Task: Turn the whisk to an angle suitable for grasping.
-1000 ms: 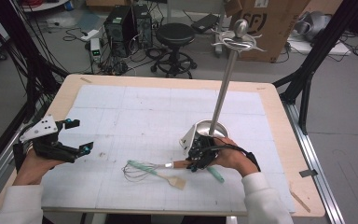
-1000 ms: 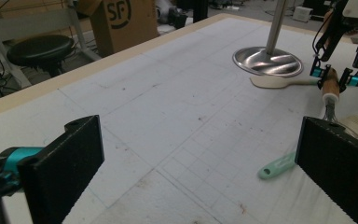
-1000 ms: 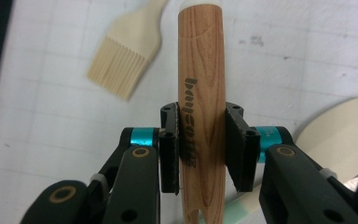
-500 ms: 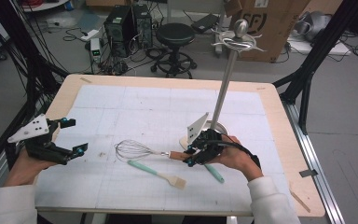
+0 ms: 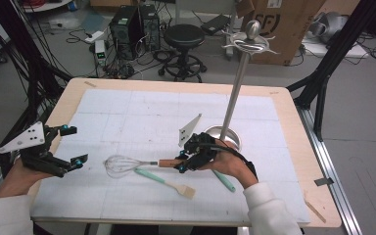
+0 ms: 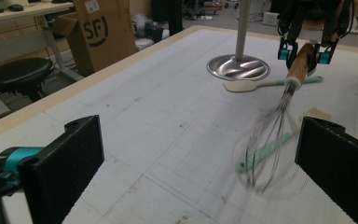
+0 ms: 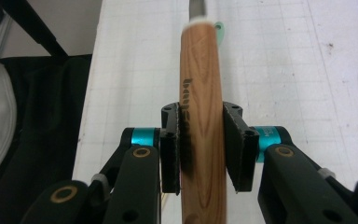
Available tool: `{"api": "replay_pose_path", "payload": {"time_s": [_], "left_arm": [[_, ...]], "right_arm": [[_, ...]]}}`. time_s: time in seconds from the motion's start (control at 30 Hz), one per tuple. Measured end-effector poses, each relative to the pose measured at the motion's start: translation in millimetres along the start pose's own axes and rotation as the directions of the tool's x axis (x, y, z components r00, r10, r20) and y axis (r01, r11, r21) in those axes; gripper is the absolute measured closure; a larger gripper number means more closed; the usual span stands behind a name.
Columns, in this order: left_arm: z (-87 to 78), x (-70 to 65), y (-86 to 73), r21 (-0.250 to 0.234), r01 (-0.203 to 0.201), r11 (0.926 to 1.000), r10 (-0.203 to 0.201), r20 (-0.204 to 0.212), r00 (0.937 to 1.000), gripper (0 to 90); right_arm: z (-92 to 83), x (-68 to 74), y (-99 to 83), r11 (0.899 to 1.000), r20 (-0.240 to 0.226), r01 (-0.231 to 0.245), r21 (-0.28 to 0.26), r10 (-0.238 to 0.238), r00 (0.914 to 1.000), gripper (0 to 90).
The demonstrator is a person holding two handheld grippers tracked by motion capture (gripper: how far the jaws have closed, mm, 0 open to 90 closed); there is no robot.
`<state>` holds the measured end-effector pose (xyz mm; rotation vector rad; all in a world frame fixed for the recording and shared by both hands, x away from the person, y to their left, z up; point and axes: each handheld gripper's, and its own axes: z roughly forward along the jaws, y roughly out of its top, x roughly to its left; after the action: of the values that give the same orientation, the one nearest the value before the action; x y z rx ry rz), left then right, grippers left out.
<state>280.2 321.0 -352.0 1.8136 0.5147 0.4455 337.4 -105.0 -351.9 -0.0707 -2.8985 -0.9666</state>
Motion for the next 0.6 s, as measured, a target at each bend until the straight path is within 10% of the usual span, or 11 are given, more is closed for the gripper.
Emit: {"api": "replay_pose_path", "payload": {"time_s": [0.1, 0.6], "left_arm": [[0.7, -0.1, -0.6, 0.003, 0.002, 1.0000, -0.002, -0.001, 1.0000, 1.7], [8.7, -1.5, -0.3, 0.013, -0.002, 0.9999, 0.002, 0.009, 1.0000, 1.6]], "right_arm": [[12.7, -1.4, 2.5, 0.999, 0.003, 0.005, 0.047, -0.005, 1.0000, 70.9], [40.2, -3.2, 23.8, 0.998, -0.007, -0.011, -0.062, 0.010, 0.9999, 71.0]]}}
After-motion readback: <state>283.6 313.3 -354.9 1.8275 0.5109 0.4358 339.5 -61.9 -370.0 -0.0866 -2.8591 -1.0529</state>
